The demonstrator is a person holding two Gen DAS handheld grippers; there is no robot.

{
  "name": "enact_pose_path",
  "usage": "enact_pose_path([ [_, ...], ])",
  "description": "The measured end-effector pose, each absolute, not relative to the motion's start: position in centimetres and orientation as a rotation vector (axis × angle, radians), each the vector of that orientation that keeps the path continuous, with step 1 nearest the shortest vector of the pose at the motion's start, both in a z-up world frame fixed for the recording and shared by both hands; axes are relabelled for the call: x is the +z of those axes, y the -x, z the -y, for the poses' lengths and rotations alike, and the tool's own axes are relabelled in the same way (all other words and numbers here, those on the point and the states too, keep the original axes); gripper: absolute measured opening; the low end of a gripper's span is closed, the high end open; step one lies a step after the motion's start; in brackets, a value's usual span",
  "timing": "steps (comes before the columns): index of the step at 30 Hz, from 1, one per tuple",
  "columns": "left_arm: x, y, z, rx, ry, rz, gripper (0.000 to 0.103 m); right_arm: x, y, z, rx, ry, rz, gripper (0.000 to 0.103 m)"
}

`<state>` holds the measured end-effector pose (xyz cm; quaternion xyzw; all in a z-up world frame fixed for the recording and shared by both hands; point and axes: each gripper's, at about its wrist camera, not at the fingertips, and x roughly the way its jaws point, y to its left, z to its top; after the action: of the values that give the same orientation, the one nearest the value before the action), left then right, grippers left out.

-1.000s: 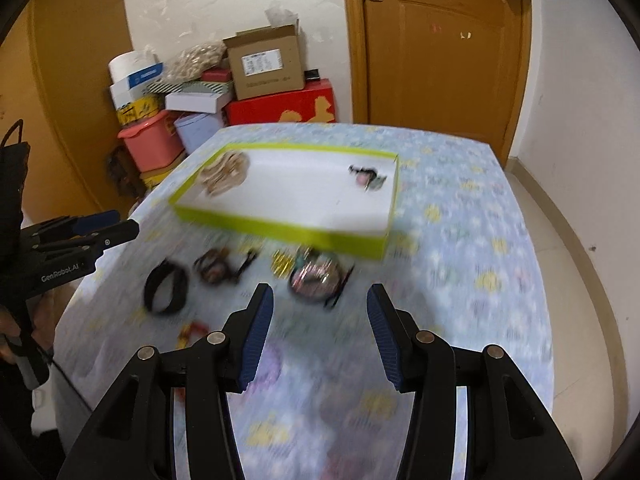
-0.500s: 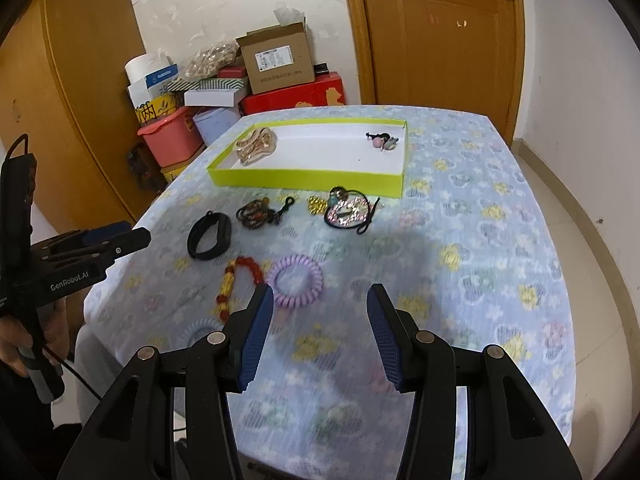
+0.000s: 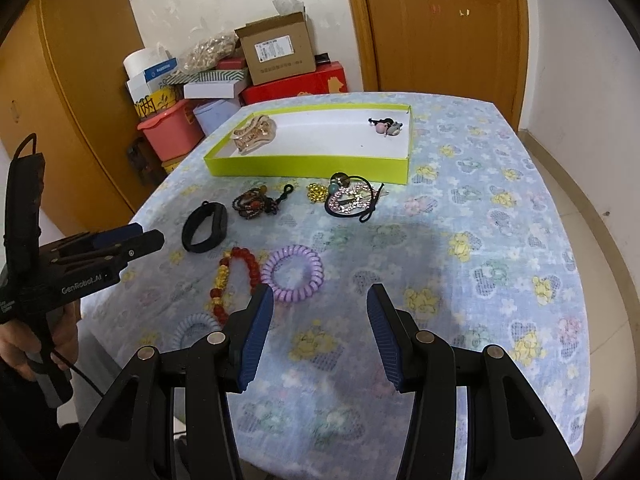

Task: Organize jewelry
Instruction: 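Grasp the black watch band with the left tool while the right tool grasps the black-cord necklace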

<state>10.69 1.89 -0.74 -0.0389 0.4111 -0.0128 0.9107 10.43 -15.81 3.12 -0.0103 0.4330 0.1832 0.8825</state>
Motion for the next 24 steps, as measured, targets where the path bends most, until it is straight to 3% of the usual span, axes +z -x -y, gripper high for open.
enact_pose_path([
  [9,-2.2,-13.0,-2.6,-0.007,0.089,-0.867,0.045,2.5,-12.9,15.5,0.373,0.049,-0.907,0.050],
  [17,-3.4,-14.8,-2.9,0.007,0.081,-0.897,0.027,2.0,-16.3,15.4,0.367,0.063,-0.899,0.050],
  [24,-4.0,-15.4,-2.6,-0.022,0.079,-0.904,0.018,0.7,-20.2,15.6,0.363,0.066,-0.926,0.039],
])
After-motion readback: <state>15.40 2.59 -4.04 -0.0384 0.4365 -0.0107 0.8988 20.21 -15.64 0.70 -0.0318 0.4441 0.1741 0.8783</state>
